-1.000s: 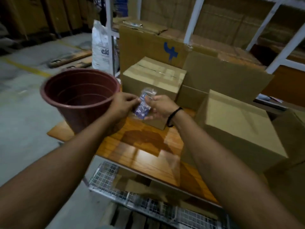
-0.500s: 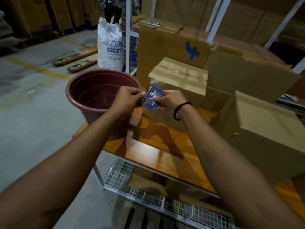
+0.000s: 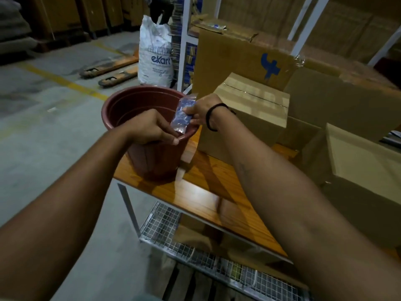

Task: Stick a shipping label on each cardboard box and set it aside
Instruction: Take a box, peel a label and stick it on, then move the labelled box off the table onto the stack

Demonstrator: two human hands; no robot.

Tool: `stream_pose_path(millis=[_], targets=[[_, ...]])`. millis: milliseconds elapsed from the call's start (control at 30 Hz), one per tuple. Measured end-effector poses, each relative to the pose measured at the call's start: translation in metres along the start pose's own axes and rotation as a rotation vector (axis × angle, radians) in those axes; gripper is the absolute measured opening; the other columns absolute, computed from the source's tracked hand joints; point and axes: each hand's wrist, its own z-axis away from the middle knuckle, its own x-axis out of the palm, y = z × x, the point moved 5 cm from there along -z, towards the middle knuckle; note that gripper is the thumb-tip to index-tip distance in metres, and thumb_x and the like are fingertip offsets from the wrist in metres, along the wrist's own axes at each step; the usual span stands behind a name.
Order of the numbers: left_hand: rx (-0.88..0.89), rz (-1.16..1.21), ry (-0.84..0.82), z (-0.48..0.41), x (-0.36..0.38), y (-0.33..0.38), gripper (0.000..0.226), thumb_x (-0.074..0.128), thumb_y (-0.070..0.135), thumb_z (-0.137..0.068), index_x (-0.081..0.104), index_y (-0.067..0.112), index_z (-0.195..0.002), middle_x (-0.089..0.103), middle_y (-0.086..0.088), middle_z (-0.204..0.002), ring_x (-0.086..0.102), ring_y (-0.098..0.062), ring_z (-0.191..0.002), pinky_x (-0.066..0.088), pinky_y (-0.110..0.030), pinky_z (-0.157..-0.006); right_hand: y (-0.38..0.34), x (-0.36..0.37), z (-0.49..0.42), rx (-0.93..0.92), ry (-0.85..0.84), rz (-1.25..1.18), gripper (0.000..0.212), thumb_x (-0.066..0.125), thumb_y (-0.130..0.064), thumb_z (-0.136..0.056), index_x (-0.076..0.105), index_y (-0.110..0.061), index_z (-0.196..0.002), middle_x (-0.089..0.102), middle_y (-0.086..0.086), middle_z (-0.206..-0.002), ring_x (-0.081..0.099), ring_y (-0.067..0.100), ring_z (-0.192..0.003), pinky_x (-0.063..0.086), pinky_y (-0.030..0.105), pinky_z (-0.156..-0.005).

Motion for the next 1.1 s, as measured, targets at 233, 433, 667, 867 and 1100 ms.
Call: stream_pose_path(millis=[233, 433, 667, 867, 1100], targets=[[0.081, -0.011, 0.005, 0.001, 0.007, -0.003, 0.025, 0.079, 0.012, -0.076, 0.078, 0.021, -0.1, 0.074, 0.012, -0.093, 0.065, 0.004, -0.084, 0.047, -0.016, -0.074, 0.008, 0.027, -0.013, 0.032, -0.047, 0.115, 0.032, 0.061, -0.003, -0.091, 0.054, 0.009, -0.12, 0.067, 0.018, -0.089, 0.069, 0.025, -0.077, 0.06, 0.033, -0.065], [0.065, -0.095, -0.018, -0.002, 0.006, 0.008, 0.027, 0.078, 0.012, -0.078, 0.077, 0.023, -0.102, 0.072, 0.015, -0.096, 0.062, 0.005, -0.086, 0.046, -0.019, -0.079, 0.017, -0.024, 0.001, 0.012, 0.022, -0.036, 0.017, 0.063, -0.013, -0.092, 0.061, 0.001, -0.101, 0.068, 0.019, -0.103, 0.07, 0.026, -0.091, 0.059, 0.036, -0.082], [0.128, -0.115, 0.135, -0.026, 0.037, 0.072, 0.039, 0.075, 0.027, -0.082, 0.067, 0.023, -0.12, 0.067, 0.004, -0.114, 0.057, -0.004, -0.099, 0.044, -0.024, -0.085, 0.043, -0.147, 0.044, -0.045, 0.201, -0.18, 0.017, 0.065, -0.018, -0.091, 0.058, -0.008, -0.102, 0.067, 0.016, -0.109, 0.069, 0.025, -0.095, 0.059, 0.035, -0.082], [0.272, -0.107, 0.053, -0.053, 0.124, 0.146, 0.031, 0.077, 0.032, -0.081, 0.069, 0.031, -0.111, 0.061, 0.005, -0.131, 0.054, -0.012, -0.122, 0.044, -0.032, -0.1, 0.073, -0.27, 0.106, -0.083, 0.485, -0.251, 0.023, 0.062, -0.017, -0.094, 0.051, -0.01, -0.113, 0.065, 0.014, -0.107, 0.068, 0.023, -0.096, 0.059, 0.031, -0.079], [0.344, -0.025, -0.168, -0.078, 0.232, 0.224, 0.064, 0.078, 0.033, -0.079, 0.052, 0.03, -0.138, 0.056, 0.0, -0.138, 0.053, -0.018, -0.126, 0.045, -0.035, -0.099, 0.118, -0.389, 0.174, -0.116, 0.793, -0.101, 0.005, 0.063, -0.012, -0.092, 0.065, -0.008, -0.095, 0.066, 0.011, -0.098, 0.067, 0.019, -0.084, 0.057, 0.033, -0.085]])
